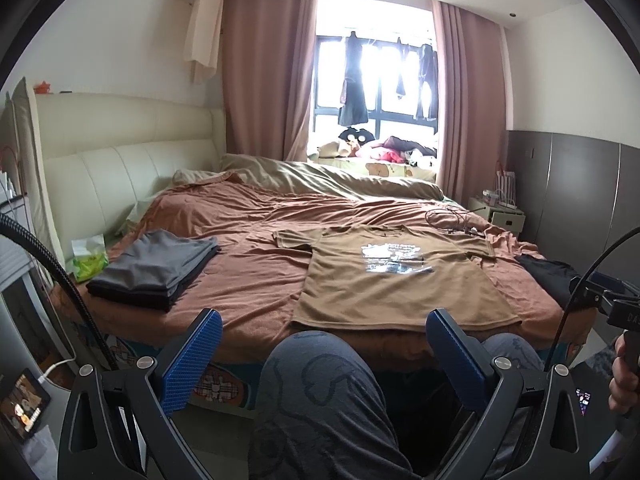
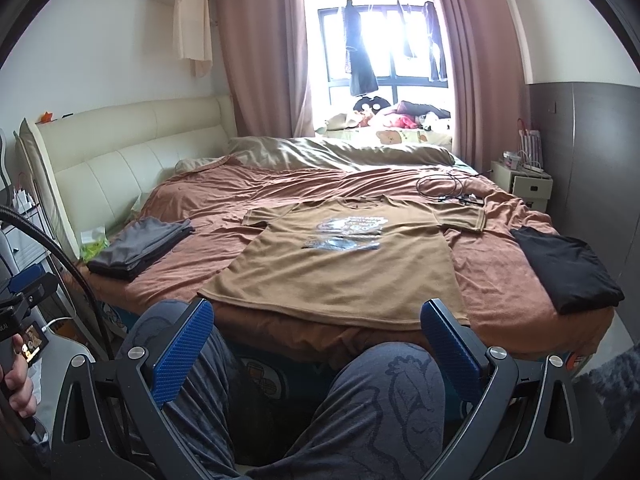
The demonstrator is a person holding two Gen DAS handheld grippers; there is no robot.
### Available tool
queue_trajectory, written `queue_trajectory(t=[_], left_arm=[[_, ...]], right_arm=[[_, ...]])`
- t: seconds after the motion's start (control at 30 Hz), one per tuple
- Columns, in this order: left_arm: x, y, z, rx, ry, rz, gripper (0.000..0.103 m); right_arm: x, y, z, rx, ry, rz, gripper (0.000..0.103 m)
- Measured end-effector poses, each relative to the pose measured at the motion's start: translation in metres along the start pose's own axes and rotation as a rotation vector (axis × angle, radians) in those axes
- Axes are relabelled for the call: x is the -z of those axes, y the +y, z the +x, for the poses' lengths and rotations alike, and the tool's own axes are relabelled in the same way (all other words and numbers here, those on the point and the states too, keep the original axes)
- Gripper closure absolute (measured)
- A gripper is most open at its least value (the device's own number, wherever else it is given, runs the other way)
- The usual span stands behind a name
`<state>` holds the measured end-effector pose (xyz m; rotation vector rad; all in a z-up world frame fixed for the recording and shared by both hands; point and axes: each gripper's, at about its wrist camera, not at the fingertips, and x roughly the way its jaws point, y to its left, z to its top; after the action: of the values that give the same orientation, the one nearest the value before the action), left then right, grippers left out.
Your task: Fold small clothes
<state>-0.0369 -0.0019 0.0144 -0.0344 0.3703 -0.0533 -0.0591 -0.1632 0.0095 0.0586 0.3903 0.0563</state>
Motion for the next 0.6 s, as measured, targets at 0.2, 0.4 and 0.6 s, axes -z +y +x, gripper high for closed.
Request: queue_trajectory(t=[0.2,0.4,0.6], left_arm=[[-0.001,0.002,0.001,-0.001,-0.004,-0.001,0.001],[-0.002,0.003,0.006,-0.001,-0.005,-0.008,0.001],[-0.007,0.003,0.021,-0.004,0.012,-0.005,0.001]], right_arm=[[0.000,0.000,0.000,0.000,-0.003,0.000,0.000],[-0.002,-0.001,0.006,-0.005,-0.005,-0.010,0.000],[-0.008,-0.006,0.024,-0.010,0.005,-0.004,0.000]])
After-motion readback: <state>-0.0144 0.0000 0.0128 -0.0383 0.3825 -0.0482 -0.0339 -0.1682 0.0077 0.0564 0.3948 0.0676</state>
